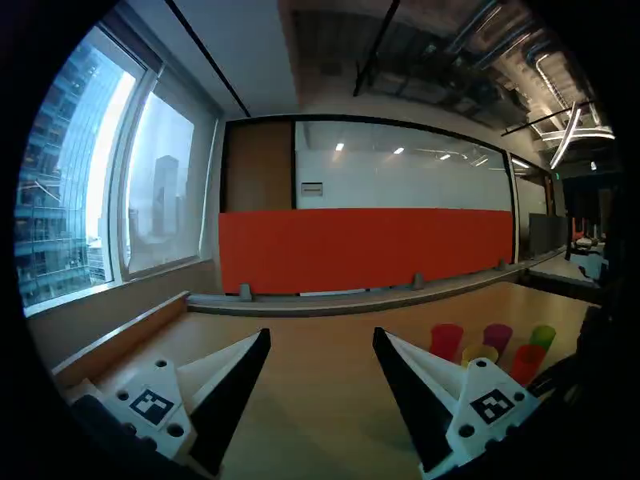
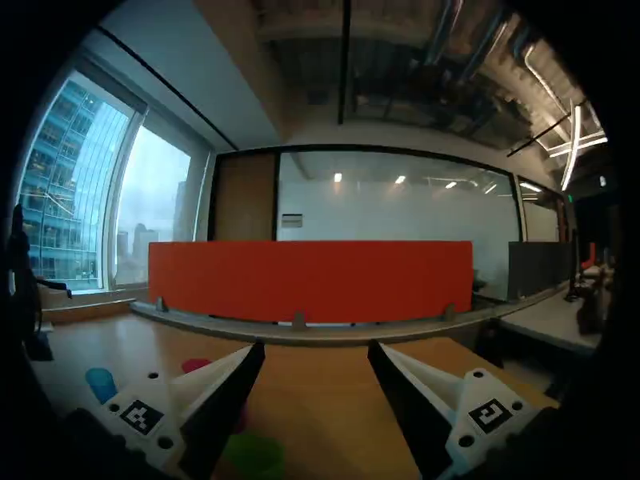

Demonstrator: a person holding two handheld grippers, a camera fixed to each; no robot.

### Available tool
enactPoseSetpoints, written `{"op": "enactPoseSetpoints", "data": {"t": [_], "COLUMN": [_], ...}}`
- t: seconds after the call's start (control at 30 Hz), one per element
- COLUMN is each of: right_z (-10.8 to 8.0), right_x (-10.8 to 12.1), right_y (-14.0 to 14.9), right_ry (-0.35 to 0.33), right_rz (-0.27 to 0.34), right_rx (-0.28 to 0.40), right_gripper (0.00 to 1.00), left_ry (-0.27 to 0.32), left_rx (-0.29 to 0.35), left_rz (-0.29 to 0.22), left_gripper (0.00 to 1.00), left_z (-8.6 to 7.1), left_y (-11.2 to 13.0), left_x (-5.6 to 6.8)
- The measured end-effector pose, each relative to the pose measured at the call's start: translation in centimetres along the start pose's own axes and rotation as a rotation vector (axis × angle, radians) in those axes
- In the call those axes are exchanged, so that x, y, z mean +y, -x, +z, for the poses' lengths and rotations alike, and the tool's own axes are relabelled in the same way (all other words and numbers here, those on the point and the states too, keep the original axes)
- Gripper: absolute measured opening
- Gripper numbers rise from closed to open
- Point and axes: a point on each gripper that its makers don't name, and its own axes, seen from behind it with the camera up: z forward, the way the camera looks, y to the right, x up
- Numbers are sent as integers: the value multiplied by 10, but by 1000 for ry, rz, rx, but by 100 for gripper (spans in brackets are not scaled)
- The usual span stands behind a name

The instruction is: Pour water

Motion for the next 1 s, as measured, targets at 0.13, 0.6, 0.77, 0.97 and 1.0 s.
{"op": "enactPoseSetpoints", "data": {"t": [0.13, 0.6, 0.77, 0.97, 1.0], "right_z": [-1, -5, -6, -7, -8], "right_x": [2, 6, 4, 2, 2], "right_y": [-1, -2, -2, -7, -8], "right_ry": [27, 56, 59, 66, 68], "right_rz": [5, 12, -2, 0, 3], "right_rx": [15, 13, 5, 3, 5], "right_gripper": [100, 100, 100, 100, 100], "left_ry": [-14, -68, -75, -77, -77], "left_rx": [16, 44, 47, 51, 52], "left_rz": [13, 81, 53, 31, 29], "left_gripper": [95, 95, 95, 95, 95], "left_z": [-2, -1, 0, 0, 0], "left_y": [-4, -9, -6, 0, 2], "left_x": [0, -1, 1, 2, 1]}}
